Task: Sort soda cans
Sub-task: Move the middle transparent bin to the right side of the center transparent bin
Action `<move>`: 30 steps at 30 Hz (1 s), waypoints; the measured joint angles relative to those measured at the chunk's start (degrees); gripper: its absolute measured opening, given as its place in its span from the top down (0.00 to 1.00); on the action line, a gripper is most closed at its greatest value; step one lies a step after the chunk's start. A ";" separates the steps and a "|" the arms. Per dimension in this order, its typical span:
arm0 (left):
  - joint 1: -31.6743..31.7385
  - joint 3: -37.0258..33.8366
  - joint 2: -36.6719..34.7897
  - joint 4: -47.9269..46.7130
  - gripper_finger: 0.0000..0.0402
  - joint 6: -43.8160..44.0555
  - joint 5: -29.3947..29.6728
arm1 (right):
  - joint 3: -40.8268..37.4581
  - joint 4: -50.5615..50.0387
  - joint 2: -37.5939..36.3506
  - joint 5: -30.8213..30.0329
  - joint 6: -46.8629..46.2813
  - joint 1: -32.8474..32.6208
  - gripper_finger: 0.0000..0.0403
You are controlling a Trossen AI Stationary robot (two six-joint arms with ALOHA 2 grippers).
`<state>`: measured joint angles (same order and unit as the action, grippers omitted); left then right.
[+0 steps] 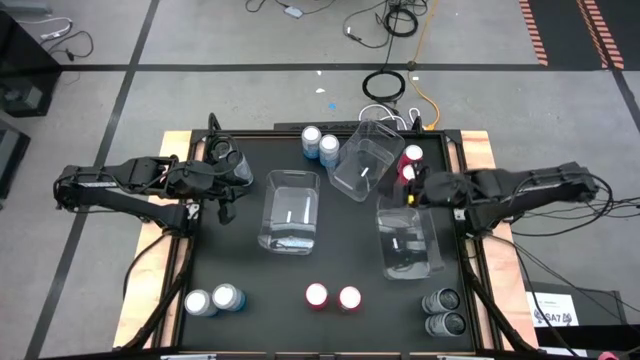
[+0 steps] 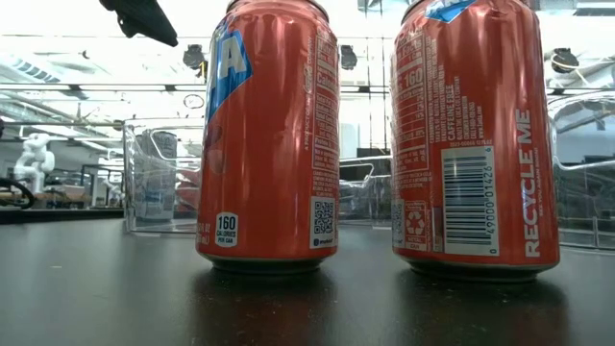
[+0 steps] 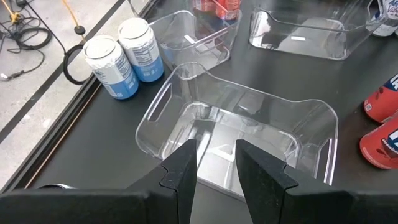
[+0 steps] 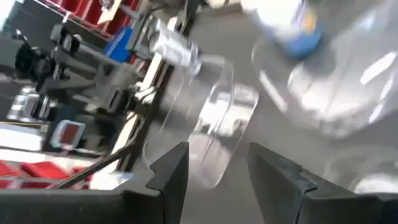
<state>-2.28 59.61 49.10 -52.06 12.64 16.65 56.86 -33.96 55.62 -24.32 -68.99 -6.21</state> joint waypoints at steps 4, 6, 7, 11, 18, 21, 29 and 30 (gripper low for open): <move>0.02 0.00 0.00 -2.27 0.69 -3.16 1.01 | 12.27 -13.63 5.37 0.02 7.57 4.08 0.62; 0.02 0.00 0.00 -3.51 0.69 -6.14 1.58 | 18.33 -20.21 9.10 0.03 10.89 6.17 0.62; 0.02 0.00 0.00 -4.16 0.69 -6.51 1.60 | 20.99 -22.66 11.04 0.15 12.58 7.07 0.62; 0.02 0.00 0.00 -4.54 0.69 -6.56 1.58 | 29.86 -27.08 19.29 0.53 20.85 10.23 0.62; 0.00 0.00 0.00 -4.49 0.69 -6.65 -1.55 | 36.20 -27.37 32.25 12.05 31.57 15.63 0.62; 0.02 0.00 -0.01 -4.79 0.69 -5.23 -1.57 | 36.32 -27.48 36.37 14.93 34.36 18.34 0.62; 0.02 0.00 -0.17 -7.03 0.69 -2.56 -1.56 | 36.34 -28.05 44.43 18.70 40.02 22.35 0.62; 0.02 0.00 -0.17 -7.59 0.69 -2.49 -1.56 | 36.34 -27.98 45.22 18.78 40.26 22.39 0.62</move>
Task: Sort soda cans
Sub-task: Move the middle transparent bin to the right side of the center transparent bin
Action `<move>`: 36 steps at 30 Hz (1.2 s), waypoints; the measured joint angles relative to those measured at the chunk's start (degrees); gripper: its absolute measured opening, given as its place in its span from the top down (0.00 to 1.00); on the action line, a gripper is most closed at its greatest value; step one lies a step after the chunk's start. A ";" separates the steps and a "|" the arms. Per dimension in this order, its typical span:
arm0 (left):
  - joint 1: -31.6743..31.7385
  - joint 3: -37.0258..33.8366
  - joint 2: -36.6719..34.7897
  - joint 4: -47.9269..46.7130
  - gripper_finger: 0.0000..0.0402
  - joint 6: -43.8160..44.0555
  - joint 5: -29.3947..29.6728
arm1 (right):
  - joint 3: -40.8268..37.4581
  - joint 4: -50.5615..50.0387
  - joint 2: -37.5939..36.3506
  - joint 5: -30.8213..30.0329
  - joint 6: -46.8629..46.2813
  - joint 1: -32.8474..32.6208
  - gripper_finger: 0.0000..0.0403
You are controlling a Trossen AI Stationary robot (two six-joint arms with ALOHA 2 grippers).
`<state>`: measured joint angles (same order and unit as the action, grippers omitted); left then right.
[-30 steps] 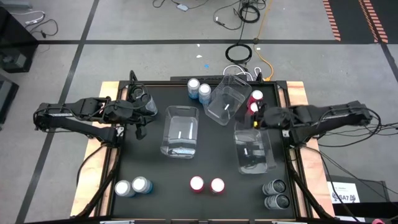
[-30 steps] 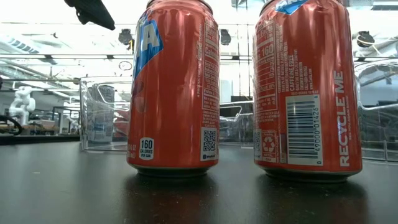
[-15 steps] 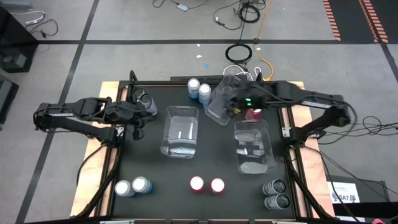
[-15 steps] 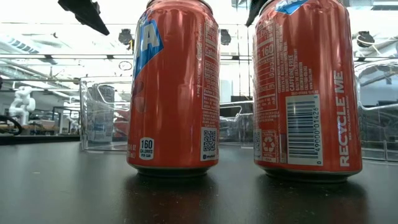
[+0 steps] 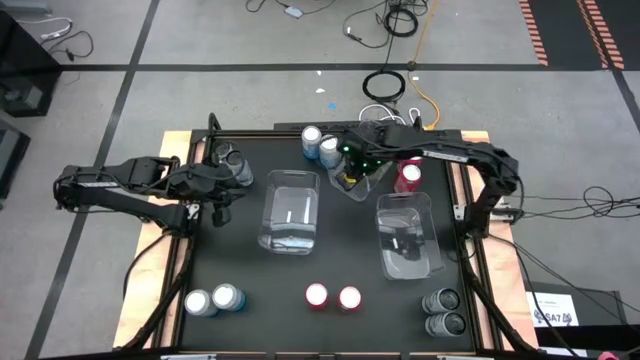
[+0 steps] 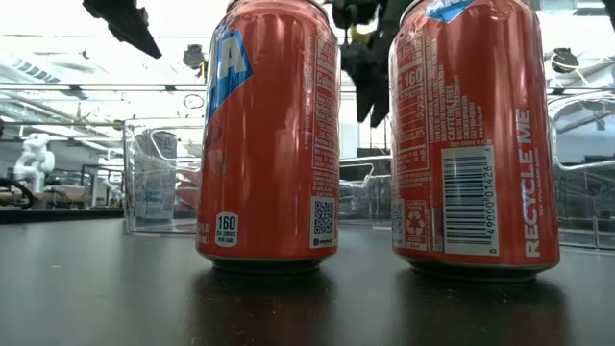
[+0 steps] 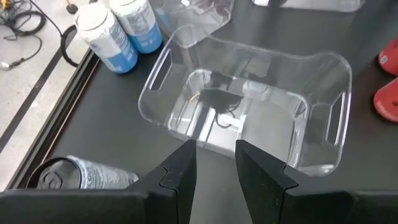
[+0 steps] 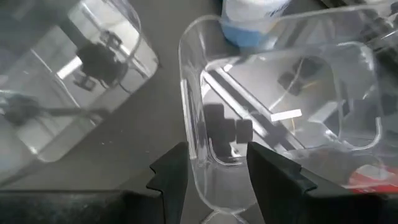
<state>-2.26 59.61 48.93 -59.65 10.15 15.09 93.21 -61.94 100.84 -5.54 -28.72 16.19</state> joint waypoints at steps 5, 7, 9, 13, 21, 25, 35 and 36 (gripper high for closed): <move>0.00 0.00 0.00 -0.53 0.69 0.02 0.00 | 0.02 1.30 3.23 0.55 4.06 -0.05 0.62; 0.00 -0.01 0.00 -0.52 0.69 0.02 0.02 | 0.02 1.66 4.38 2.28 5.47 -0.08 0.62; 0.00 -0.02 0.00 -0.53 0.69 0.02 0.02 | 0.02 2.15 5.22 2.82 6.08 -0.09 0.62; 0.00 -0.02 0.00 -0.51 0.69 0.00 0.02 | 0.02 3.03 6.35 2.87 7.12 -0.09 0.62; 0.00 0.00 0.00 -0.53 0.69 -0.02 0.04 | 0.06 3.44 8.58 4.05 8.71 -0.17 0.62; 0.00 -0.01 0.00 -0.56 0.69 -0.02 0.04 | 0.05 3.59 10.04 3.96 9.61 -0.15 0.64; 0.00 -0.01 0.00 -1.45 0.69 -0.03 0.07 | 0.04 3.12 11.29 4.04 9.29 -0.41 0.96; 0.00 -0.01 0.00 -1.47 0.69 -0.02 0.07 | 0.04 2.86 10.99 3.93 8.57 -0.56 0.98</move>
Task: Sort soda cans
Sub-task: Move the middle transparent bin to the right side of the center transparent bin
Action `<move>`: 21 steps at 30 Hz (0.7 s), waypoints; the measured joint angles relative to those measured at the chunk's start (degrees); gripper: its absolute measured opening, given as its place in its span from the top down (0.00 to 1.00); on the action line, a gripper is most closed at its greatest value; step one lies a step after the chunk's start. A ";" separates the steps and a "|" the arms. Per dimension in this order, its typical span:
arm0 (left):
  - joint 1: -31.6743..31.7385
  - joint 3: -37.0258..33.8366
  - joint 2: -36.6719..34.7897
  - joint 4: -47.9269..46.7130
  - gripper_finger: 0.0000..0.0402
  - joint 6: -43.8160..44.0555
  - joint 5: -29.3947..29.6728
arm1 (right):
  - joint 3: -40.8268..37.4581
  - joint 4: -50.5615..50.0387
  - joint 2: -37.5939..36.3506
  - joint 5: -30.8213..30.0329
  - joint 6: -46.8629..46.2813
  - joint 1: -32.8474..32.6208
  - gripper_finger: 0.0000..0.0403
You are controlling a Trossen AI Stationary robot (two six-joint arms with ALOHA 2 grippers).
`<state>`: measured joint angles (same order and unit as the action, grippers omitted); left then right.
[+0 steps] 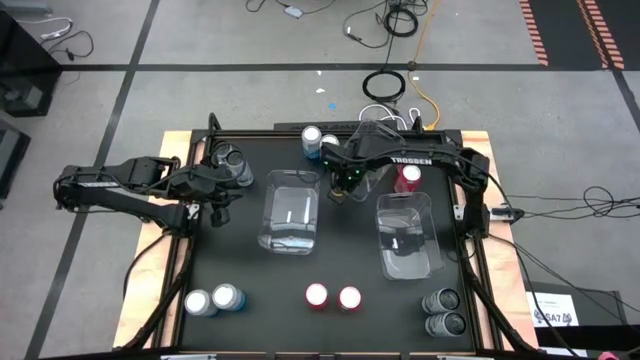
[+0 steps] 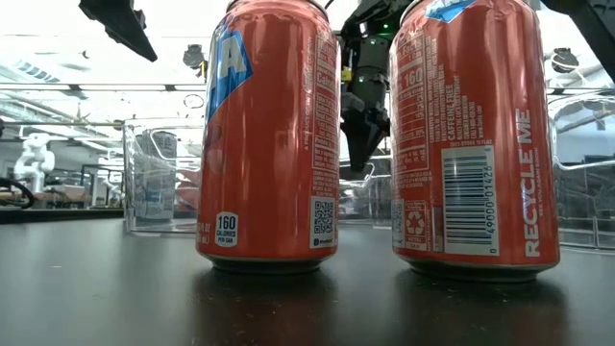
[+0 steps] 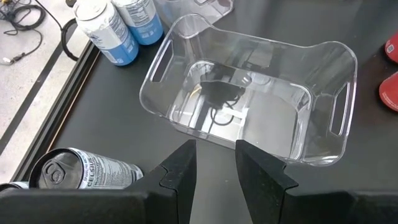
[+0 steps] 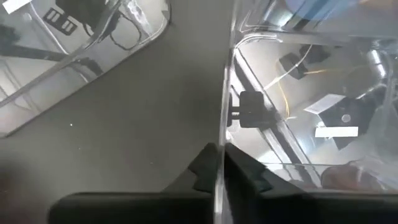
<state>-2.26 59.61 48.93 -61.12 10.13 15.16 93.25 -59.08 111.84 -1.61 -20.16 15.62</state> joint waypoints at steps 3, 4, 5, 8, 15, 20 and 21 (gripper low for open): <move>0.00 -0.01 0.00 0.00 0.69 -0.16 0.00 | 0.00 -0.44 -0.86 0.06 -2.67 -0.54 0.98; 0.00 -0.01 0.00 0.00 0.69 -0.37 0.02 | 0.00 -0.94 -0.98 0.11 -3.38 -0.73 0.98; 0.00 -0.01 0.00 0.00 0.69 -0.44 0.02 | 0.00 -1.57 -1.01 0.11 -3.92 -0.99 0.98; 0.00 0.01 0.00 0.01 0.69 -0.48 0.02 | 0.00 -2.48 -0.99 0.09 -4.31 -2.24 0.99; 0.00 0.01 0.00 -0.03 0.69 -0.52 0.04 | 0.00 -3.04 -1.05 0.28 -6.34 -6.56 0.99; 0.00 -0.01 0.00 -0.11 0.69 -0.52 0.04 | 0.48 -3.44 -1.93 -0.54 -6.84 -9.79 1.00; 0.00 0.00 0.00 -0.11 0.69 -0.52 0.04 | 1.14 -3.74 -1.97 -1.15 -6.75 -10.47 1.00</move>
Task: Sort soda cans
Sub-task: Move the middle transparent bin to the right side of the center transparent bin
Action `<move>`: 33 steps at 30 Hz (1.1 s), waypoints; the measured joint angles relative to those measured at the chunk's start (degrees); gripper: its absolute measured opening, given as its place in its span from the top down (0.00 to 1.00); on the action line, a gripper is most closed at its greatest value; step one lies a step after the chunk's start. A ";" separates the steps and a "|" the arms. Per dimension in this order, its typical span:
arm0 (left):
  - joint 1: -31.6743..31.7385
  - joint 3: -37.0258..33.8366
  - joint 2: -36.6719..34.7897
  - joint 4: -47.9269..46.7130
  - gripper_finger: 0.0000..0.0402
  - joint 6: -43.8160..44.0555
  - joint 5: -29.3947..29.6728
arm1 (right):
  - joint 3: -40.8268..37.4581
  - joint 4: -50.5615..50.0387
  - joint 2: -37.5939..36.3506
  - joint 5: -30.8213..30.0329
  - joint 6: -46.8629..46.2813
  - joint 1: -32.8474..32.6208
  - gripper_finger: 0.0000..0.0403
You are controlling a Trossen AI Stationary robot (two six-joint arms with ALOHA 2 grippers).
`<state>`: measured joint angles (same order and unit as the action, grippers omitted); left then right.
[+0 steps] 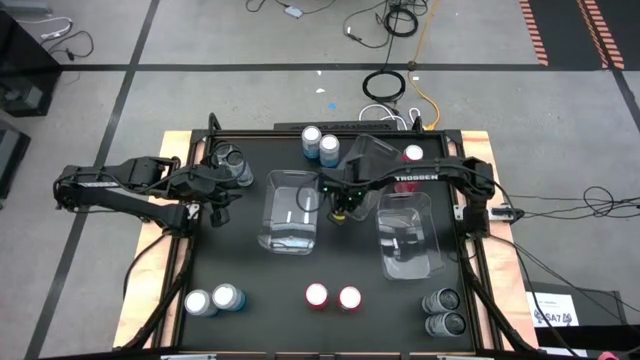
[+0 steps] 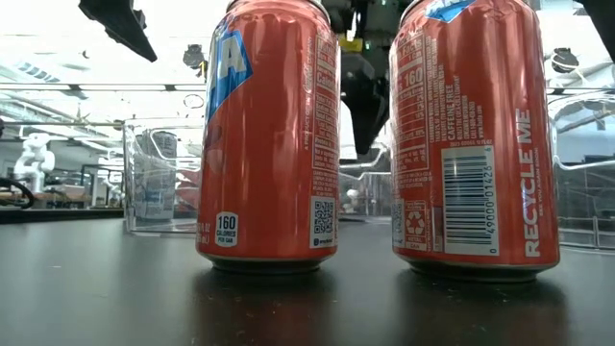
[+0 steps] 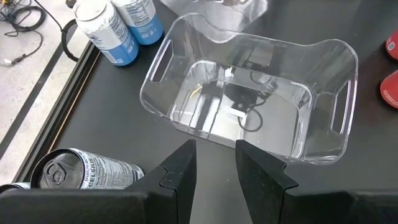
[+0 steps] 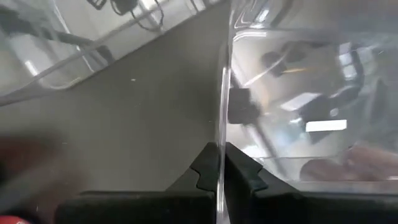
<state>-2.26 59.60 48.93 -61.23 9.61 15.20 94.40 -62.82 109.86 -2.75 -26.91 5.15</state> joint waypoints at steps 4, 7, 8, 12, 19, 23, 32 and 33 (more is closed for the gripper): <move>0.00 0.00 0.00 -0.76 0.69 0.00 0.00 | 4.02 -2.29 -0.04 -0.25 0.38 -2.47 1.00; 0.00 0.00 0.00 -1.33 0.69 0.00 0.00 | 6.97 -4.24 -0.07 -0.25 0.84 -4.15 1.00; 0.00 -0.01 0.00 -1.31 0.69 0.00 0.00 | 7.89 -5.12 -0.07 -0.23 1.22 -4.77 1.00; 0.00 -0.01 0.01 -1.31 0.69 0.00 0.00 | 10.66 -9.40 -0.09 -0.12 4.25 -7.54 1.00; 0.00 0.01 0.00 -1.31 0.69 0.00 -0.04 | 11.88 -12.96 -0.09 0.10 12.09 -13.60 1.00; 0.00 -0.01 0.00 -1.31 0.69 0.00 -0.07 | 11.88 -12.95 -0.09 -0.26 15.50 -16.60 1.00; 0.00 -0.01 0.00 -1.31 0.69 0.11 -0.20 | 10.02 -12.08 -0.09 -3.72 13.48 -17.67 1.00; 0.00 0.01 0.00 -1.29 0.69 0.15 -0.41 | 9.15 -11.63 -0.10 -3.57 12.45 -17.47 1.00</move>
<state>-2.26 59.61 48.93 -62.52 9.76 14.79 103.55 -74.45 109.76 -6.32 -14.46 -12.32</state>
